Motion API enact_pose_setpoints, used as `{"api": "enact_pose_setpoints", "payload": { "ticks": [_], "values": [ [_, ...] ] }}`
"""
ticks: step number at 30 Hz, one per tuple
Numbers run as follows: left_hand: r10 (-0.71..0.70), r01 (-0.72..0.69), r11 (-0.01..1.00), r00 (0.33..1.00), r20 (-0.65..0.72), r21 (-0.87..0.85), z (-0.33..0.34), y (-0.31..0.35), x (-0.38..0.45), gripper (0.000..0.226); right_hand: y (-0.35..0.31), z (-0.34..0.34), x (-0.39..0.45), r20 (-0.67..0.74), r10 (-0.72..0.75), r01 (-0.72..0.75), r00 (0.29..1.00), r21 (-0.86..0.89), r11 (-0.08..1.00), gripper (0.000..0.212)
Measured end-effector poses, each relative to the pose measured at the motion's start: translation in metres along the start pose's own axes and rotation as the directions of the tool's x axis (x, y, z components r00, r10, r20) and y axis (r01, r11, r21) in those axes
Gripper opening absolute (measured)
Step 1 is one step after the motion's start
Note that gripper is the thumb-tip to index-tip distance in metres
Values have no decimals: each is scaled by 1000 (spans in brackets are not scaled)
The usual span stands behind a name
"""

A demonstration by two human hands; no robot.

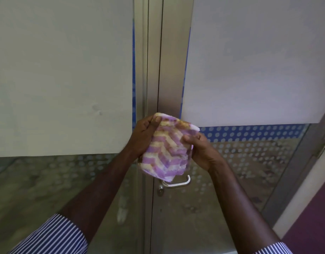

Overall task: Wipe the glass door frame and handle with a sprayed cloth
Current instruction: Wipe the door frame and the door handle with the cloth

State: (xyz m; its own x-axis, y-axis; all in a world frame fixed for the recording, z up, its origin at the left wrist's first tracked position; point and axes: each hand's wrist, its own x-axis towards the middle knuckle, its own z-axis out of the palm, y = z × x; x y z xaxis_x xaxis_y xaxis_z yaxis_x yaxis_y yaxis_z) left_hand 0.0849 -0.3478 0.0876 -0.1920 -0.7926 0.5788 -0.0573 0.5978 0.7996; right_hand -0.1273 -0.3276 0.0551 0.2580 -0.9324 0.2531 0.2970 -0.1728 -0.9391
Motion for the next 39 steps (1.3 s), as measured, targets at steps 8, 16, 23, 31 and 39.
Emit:
{"api": "enact_pose_setpoints", "payload": {
  "ticks": [8,16,23,31,39],
  "values": [
    [-416,431,901,892,-178,54,-12,-16,11,71,-45,26,5,-96,-588,455,803,-538,710,20],
    [-459,661,445,748,480,-605,-25,-7,18,83,-16,41,-5,504,-542,641,672,-763,85,36],
    [-523,532,590,825,214,-607,-24,-4,11,23,-27,24,-18,-167,-395,271,903,-492,827,52],
    [-435,431,672,888,149,-602,-19,-2,14,31,-34,45,3,-233,124,-156,965,-125,980,66],
    [-336,397,828,917,216,-396,-29,-2,17,22,-37,50,17,-325,-10,-44,946,-160,986,38]
  ]
}}
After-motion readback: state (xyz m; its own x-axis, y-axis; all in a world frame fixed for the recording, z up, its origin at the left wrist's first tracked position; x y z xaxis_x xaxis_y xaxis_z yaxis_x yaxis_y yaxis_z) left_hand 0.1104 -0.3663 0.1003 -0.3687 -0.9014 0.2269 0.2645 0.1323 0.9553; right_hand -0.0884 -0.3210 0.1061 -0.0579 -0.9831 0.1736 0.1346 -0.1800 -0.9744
